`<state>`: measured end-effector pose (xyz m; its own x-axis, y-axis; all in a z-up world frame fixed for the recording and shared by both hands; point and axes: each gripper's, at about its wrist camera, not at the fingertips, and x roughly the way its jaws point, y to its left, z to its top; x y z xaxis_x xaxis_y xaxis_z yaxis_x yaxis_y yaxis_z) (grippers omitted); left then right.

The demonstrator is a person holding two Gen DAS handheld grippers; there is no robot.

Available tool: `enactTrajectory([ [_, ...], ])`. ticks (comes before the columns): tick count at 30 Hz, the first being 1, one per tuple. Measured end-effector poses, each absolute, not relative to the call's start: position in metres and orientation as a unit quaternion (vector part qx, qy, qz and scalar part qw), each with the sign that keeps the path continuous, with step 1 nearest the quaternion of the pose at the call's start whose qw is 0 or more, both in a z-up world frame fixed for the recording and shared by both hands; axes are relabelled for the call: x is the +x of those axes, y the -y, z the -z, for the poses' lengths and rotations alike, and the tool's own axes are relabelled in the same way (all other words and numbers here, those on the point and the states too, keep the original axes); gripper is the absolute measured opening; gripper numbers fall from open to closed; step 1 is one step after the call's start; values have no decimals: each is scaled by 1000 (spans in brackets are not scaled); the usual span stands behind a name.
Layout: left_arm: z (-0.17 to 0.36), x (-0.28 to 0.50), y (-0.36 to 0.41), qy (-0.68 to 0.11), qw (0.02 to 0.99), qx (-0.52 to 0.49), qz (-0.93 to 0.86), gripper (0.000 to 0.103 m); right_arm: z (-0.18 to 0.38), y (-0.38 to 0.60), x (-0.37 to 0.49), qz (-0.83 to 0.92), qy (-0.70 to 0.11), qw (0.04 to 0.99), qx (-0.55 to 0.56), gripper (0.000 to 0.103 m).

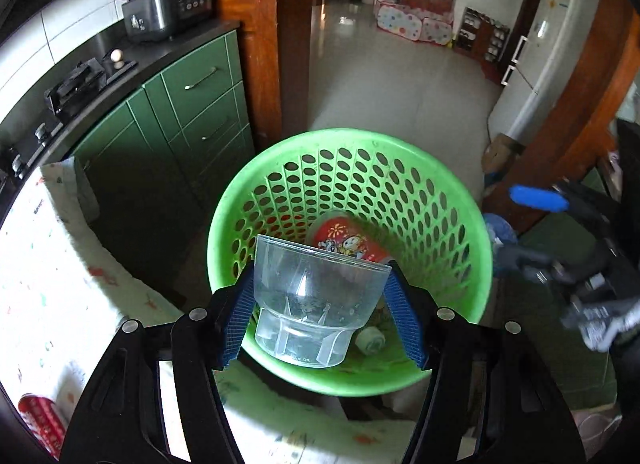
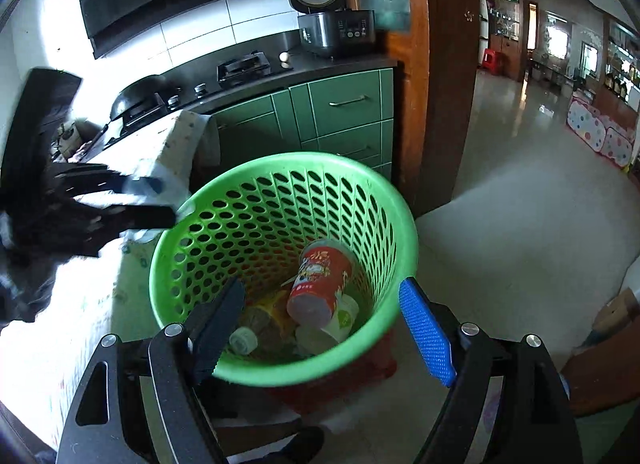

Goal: Collect trash
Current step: 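Drop the red cup into the basket with the right tool while the left carries and releases the clear cup, then move both tools back over the table toward the remaining trash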

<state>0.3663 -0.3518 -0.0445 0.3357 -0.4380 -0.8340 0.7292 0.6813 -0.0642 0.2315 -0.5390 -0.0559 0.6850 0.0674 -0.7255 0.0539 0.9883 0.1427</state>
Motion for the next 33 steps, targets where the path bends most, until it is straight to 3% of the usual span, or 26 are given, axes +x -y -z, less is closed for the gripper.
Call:
enactTrajectory([
  [12,30,357,334,-438,818,136,347,71,55,512,207,-25,-386,919,79,78],
  [22,-16,291,247,-396,857,111,312,73,26,448,179,-66,-359,928,74,79],
  [33,-27,223,124,-370,897,80,230,78,10,351,179,-143,-352,924,46,81],
])
